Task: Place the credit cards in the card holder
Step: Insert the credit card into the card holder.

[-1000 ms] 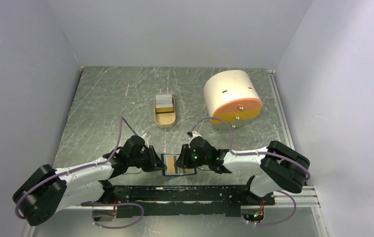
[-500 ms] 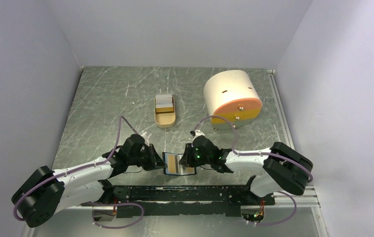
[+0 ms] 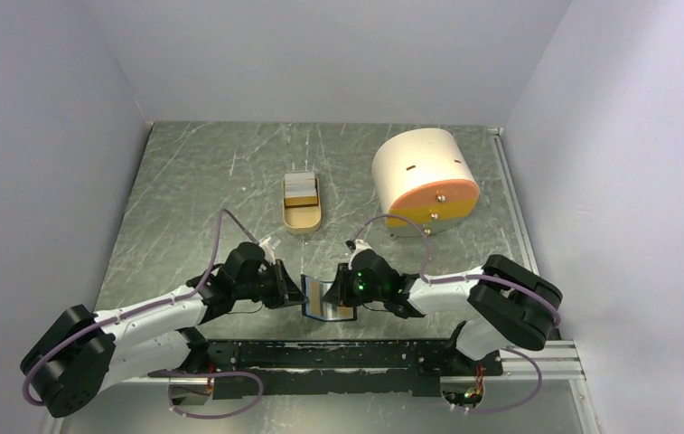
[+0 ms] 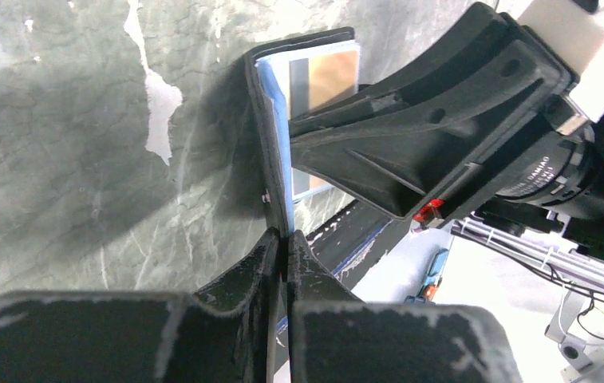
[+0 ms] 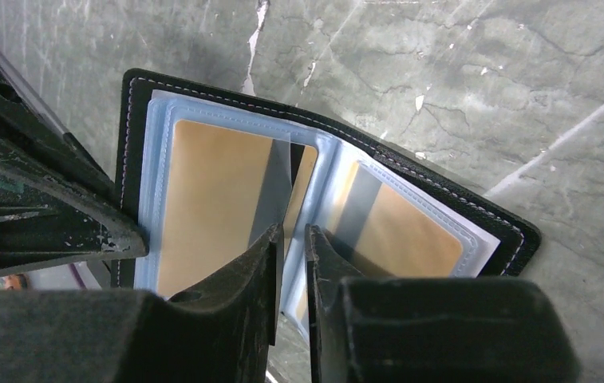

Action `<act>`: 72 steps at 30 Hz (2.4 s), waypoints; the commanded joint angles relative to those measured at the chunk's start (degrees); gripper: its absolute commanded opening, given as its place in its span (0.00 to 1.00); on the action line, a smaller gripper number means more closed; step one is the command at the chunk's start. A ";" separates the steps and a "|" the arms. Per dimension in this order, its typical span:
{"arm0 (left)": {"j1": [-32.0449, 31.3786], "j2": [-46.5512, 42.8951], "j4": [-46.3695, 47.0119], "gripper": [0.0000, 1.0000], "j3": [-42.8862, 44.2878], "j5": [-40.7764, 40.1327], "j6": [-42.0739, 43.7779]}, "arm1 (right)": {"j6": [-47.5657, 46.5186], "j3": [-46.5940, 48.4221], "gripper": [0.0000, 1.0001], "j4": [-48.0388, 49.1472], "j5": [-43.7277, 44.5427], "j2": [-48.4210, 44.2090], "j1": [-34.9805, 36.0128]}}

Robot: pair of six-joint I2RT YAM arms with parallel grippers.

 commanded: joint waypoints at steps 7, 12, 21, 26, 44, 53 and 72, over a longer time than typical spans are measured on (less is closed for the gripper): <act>-0.23 -0.96 9.53 0.09 -0.43 3.23 0.08 | 1.19 -3.41 0.20 2.09 -0.53 1.74 0.08; -0.22 0.88 7.09 0.09 -0.09 1.88 0.77 | 1.17 -4.05 0.20 3.42 -0.50 1.62 0.03; -0.55 5.41 7.24 0.16 1.13 1.59 1.60 | 1.91 -4.37 0.21 5.90 -1.52 2.41 0.06; -1.29 3.63 10.74 0.09 -0.13 2.05 1.06 | 2.10 -4.88 0.21 7.12 -2.41 3.72 0.07; -1.32 4.41 8.19 0.09 1.72 1.19 3.82 | 2.13 -4.64 0.26 9.46 -4.29 2.53 0.03; -1.45 6.80 0.17 0.12 4.41 -2.79 4.04 | -0.11 -4.88 0.33 0.15 1.96 -3.66 0.07; -1.82 11.22 5.67 0.17 5.45 0.31 4.06 | 0.37 -3.37 0.32 4.02 -0.32 3.64 0.46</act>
